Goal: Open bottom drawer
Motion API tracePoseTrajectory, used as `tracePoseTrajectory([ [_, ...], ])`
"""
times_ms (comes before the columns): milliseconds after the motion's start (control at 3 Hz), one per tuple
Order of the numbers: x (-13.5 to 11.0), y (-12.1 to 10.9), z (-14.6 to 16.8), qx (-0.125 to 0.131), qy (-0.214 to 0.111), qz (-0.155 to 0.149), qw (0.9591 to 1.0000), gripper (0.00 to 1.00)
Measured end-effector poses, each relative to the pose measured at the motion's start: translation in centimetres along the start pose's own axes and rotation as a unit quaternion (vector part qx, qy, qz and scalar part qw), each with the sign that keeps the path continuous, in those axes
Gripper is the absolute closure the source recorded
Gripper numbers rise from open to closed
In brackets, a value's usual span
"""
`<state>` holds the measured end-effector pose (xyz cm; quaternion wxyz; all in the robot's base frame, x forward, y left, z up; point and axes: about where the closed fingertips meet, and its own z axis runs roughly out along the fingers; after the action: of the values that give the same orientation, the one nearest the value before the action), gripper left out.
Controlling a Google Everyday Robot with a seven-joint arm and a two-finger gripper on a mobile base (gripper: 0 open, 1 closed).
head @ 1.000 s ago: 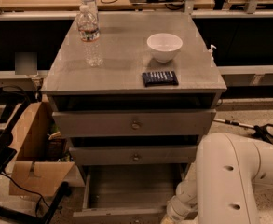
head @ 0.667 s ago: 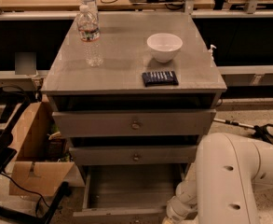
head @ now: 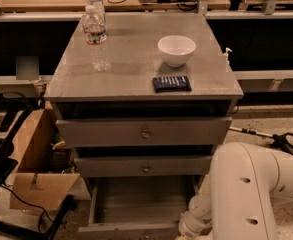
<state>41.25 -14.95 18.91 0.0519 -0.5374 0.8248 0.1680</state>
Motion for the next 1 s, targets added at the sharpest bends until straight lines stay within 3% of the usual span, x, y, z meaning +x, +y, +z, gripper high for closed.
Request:
tracePoseTrajectory([
  [667,2.0,2.1,1.8,-0.035,0.0,0.024,0.9991,0.42],
  [1000,1.8,2.1,1.4,-0.035,0.0,0.024,0.9991,0.65],
])
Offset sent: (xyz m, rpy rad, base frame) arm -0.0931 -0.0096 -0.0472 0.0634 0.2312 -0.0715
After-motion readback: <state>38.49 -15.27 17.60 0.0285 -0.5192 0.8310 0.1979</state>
